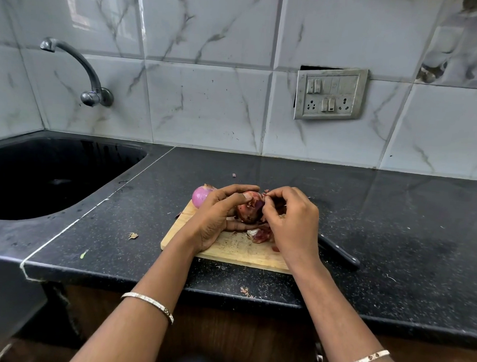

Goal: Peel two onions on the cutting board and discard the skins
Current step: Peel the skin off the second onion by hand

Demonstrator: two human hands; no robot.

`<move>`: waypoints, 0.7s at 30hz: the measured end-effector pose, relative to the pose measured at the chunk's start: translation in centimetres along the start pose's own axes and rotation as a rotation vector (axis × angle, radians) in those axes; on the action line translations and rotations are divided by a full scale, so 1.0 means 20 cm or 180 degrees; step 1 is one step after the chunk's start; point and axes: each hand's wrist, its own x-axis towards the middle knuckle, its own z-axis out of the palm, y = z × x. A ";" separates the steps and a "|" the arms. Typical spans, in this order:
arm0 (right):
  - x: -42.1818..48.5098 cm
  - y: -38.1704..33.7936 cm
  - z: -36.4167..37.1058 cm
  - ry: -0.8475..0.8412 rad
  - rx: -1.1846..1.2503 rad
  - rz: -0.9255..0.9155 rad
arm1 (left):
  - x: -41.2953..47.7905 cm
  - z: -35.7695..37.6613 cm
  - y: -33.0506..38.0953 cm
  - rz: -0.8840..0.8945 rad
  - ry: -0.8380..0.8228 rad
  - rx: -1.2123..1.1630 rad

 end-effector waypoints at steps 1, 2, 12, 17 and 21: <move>0.00 0.00 0.00 0.0021 0.0000 0.0065 | 0.00 0.00 0.00 -0.0004 0.0013 0.0002; 0.00 0.00 0.00 0.0044 0.0005 0.0127 | 0.00 0.00 0.00 -0.0012 0.0029 -0.0007; 0.00 0.00 -0.01 -0.0109 0.0102 0.0316 | 0.01 0.01 0.01 -0.0059 0.0185 -0.0189; 0.01 -0.02 -0.02 -0.0268 0.0571 0.0521 | 0.01 -0.01 0.00 -0.0007 0.0084 -0.0141; 0.01 -0.03 -0.02 -0.0446 0.0788 0.0733 | 0.01 -0.01 -0.01 0.0034 -0.0009 -0.0162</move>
